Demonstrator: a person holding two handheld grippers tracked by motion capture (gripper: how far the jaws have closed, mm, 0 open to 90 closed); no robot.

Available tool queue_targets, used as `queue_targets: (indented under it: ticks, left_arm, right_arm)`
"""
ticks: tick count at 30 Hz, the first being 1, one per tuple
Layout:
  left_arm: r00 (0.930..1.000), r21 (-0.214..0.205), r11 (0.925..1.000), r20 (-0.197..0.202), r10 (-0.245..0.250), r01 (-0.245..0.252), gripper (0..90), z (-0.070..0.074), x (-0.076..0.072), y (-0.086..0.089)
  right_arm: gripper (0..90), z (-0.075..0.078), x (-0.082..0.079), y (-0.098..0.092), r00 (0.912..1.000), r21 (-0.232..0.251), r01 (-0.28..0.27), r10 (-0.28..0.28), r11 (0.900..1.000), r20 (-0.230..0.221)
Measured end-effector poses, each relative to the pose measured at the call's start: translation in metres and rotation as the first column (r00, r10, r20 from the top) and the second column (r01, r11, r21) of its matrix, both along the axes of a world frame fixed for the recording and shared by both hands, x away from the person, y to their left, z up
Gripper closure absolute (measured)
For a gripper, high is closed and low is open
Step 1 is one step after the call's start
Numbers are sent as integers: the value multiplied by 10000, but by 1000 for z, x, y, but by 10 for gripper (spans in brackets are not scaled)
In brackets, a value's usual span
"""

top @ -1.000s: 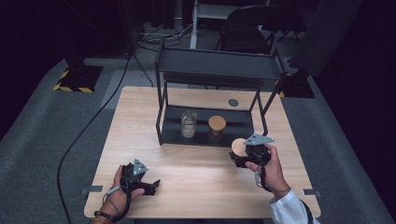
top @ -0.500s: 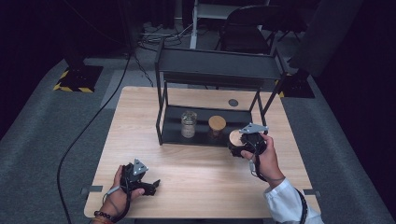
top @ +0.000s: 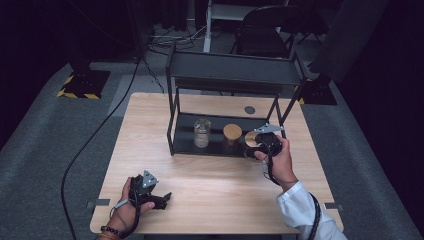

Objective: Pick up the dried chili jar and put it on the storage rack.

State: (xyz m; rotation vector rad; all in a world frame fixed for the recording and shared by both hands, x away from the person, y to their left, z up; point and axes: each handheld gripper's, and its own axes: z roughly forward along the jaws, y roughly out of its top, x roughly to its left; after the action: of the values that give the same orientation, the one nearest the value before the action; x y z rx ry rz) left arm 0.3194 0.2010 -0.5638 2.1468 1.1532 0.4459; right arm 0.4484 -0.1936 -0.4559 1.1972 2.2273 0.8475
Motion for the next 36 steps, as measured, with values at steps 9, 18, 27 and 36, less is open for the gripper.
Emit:
queue_targets:
  ticks: [9,18,27,36]
  left_arm:
    - [10000,-2,10000,-2,-1,1,0,0,0,0]
    - [10000,-4,10000,0,0,0,0,0,0,0]
    - [10000,6,10000,-2,8,-8,0,0,0,0]
    - [10000,-1,10000,-1,-1,1,0,0,0,0]
  right_arm:
    - [253,-1,13,5,9995,-102,294,-295,9995,-93]
    - [253,-5,25,7,9976,-120,663,-665,9977,-203]
    - [253,-9,34,8,9957,-166,875,-879,9960,-285]
    - [254,-14,39,9,9942,-194,980,-988,9950,-419]
